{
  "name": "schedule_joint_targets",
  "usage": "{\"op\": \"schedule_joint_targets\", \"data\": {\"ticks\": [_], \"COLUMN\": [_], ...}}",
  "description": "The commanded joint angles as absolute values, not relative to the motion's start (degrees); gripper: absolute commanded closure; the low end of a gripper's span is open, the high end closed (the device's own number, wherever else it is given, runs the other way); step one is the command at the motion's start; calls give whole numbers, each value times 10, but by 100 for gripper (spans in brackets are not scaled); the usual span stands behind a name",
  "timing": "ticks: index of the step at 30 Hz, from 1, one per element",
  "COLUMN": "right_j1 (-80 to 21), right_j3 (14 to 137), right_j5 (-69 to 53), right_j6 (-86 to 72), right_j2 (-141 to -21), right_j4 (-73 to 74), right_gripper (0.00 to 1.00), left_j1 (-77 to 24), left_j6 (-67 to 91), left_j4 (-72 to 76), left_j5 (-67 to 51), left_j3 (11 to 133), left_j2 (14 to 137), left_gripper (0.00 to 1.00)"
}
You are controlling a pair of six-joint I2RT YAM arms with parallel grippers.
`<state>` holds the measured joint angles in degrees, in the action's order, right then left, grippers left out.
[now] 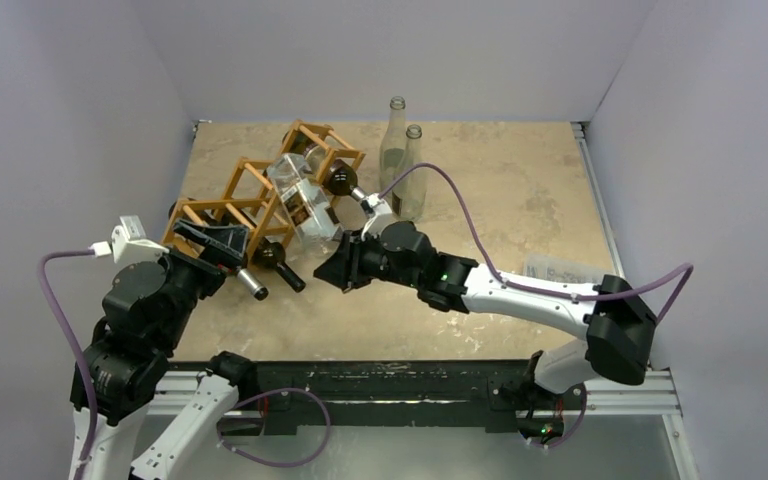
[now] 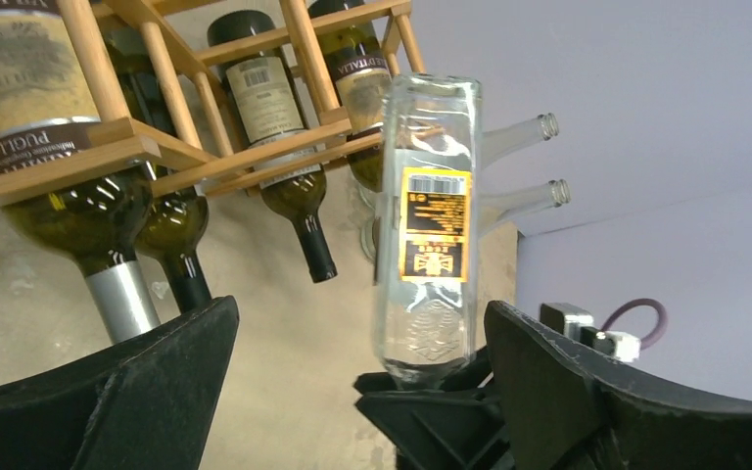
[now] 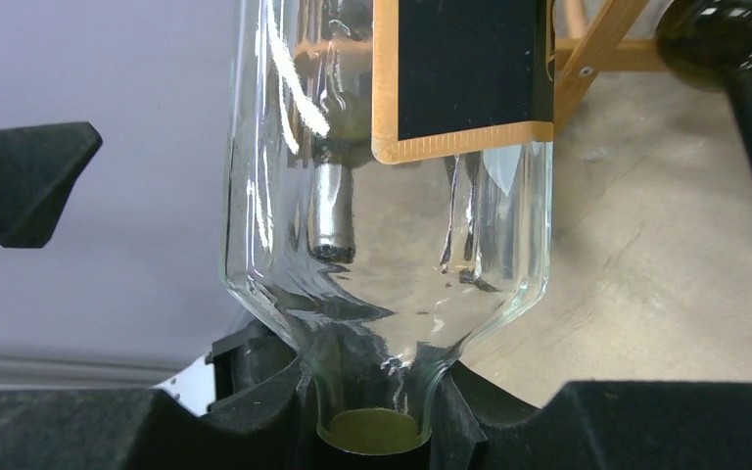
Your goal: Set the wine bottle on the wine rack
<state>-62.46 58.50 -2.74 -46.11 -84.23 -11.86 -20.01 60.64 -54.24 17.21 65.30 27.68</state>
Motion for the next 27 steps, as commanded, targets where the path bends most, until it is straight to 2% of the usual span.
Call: {"op": "schedule_joint_targets", "data": {"ticks": [1,4,10,19,27], "right_j1": [-621,-619,-620,-620,-615], "right_j3": [607,601,600,599,623], "right_j5": [-16,-2,-68,-152,-159], "right_j6": [-431,-393,-337,-357,-363], "right_j2": [-755,-719,-691,-725,-759], "right_j4": [-208,-138,-37,-9,24], "right_gripper": [100,100,100,100,100], "left_j1": [-202,-202,-202,-202,-202], "left_j6": [516,491,440,404,385], "left_j4": [-528,-527,-529,-530,-542], "left_j5": [192,198,199,233,247], "left_j3": [681,689,716,710,705], "left_j2": [275,264,229,191,182], "left_gripper": [4,4,4,3,1]}}
